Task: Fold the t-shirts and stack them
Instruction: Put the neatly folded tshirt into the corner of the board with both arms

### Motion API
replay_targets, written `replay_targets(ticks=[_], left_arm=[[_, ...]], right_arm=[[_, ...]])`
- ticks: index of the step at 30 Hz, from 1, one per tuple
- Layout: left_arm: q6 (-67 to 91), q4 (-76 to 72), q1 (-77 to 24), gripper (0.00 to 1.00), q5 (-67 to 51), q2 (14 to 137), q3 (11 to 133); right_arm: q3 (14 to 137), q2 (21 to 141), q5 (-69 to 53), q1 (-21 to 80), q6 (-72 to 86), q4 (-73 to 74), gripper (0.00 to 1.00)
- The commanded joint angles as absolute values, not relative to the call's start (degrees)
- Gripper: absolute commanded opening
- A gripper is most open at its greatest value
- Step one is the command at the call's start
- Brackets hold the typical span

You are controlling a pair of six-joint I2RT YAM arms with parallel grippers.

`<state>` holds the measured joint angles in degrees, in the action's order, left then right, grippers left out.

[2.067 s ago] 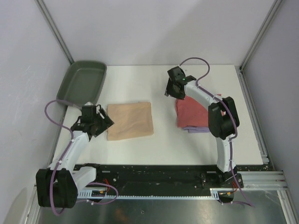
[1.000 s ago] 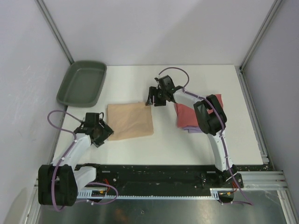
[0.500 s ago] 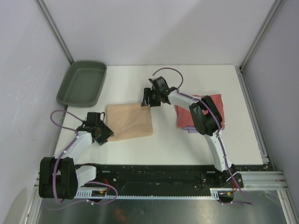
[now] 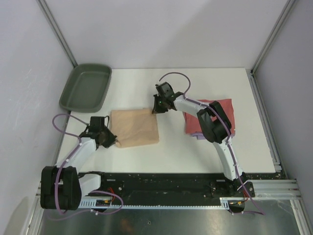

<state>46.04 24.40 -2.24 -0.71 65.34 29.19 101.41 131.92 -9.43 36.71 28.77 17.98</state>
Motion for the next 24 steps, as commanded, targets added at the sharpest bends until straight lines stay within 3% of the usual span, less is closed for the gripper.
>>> replay_targets(ticks=[1,11,24], left_arm=[[43.05,22.91,-2.75,0.0,-4.95,60.37,34.02],[40.62,25.76,-2.81,0.0,-7.51,56.8,37.91],[40.48,25.82,-4.65,0.0,-11.34,58.71,42.71]], right_arm=[[104.71,126.69,-5.24,38.95,28.39,22.06,0.01],[104.79,117.88,-0.07,41.4,27.39,24.4,0.0],[106.26,114.87,4.52,41.34,26.47,28.47,0.0]])
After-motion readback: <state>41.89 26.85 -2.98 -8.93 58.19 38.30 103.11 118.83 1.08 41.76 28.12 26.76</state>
